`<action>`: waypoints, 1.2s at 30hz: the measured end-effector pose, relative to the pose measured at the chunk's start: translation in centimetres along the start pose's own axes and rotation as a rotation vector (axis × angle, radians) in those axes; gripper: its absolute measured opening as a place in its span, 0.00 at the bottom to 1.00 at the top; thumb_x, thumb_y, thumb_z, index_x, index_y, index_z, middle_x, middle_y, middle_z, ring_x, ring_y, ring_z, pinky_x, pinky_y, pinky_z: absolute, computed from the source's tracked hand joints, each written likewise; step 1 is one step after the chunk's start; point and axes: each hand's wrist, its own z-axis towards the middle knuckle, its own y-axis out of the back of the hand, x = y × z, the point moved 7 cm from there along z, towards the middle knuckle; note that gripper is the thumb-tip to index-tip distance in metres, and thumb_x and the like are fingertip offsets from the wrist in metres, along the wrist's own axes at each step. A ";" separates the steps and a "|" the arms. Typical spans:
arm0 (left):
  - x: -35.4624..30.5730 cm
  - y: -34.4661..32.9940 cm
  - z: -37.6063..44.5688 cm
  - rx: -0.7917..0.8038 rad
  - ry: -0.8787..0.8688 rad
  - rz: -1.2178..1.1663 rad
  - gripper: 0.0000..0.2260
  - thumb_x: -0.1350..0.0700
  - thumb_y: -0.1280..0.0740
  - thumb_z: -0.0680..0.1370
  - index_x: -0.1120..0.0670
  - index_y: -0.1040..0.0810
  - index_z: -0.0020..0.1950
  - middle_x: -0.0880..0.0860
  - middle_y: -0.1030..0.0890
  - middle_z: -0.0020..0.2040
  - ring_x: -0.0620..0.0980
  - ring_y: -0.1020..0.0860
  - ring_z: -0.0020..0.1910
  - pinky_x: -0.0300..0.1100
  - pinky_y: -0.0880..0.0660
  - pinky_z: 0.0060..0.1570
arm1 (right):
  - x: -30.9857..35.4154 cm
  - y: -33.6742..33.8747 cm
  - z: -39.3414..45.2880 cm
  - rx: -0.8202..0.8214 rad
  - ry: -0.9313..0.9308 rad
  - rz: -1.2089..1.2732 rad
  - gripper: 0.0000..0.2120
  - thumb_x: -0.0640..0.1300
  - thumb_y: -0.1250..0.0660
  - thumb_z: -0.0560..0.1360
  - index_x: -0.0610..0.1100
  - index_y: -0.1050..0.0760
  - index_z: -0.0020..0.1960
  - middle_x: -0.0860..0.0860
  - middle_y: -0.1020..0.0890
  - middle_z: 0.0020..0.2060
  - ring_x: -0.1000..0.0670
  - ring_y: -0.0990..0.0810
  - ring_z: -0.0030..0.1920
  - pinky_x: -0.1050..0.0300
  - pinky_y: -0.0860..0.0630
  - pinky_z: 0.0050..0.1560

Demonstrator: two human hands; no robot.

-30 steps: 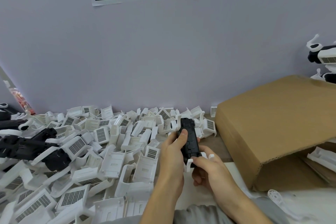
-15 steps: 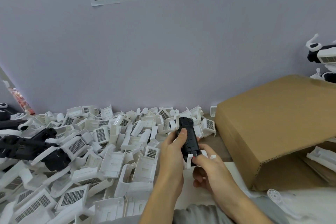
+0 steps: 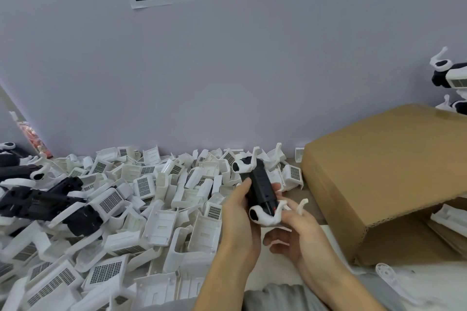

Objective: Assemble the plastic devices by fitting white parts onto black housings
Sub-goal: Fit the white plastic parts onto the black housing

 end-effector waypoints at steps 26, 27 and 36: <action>-0.8 0.2 -0.1 -0.050 -0.187 0.311 0.13 0.48 0.33 0.80 0.57 0.16 0.51 0.58 0.14 0.46 0.56 0.14 0.44 0.47 0.19 0.36 | 2.4 1.1 -0.6 -0.232 0.327 -0.273 0.09 0.44 0.40 0.83 0.53 0.21 0.53 0.60 0.14 0.43 0.58 0.16 0.44 0.69 0.25 0.36; -0.5 0.2 -0.1 -0.047 -0.157 0.316 0.15 0.46 0.36 0.82 0.55 0.15 0.50 0.58 0.14 0.47 0.57 0.15 0.46 0.47 0.19 0.37 | 2.5 1.0 -0.7 -0.228 0.334 -0.287 0.10 0.44 0.40 0.83 0.54 0.21 0.53 0.61 0.14 0.44 0.58 0.16 0.43 0.70 0.25 0.37; -0.4 1.3 0.0 -0.159 -0.138 0.289 0.19 0.44 0.41 0.83 0.55 0.18 0.57 0.60 0.15 0.52 0.61 0.16 0.52 0.59 0.20 0.52 | 2.1 0.6 -0.8 -0.201 0.284 -0.339 0.10 0.51 0.39 0.81 0.59 0.20 0.57 0.57 0.14 0.46 0.56 0.15 0.45 0.68 0.26 0.36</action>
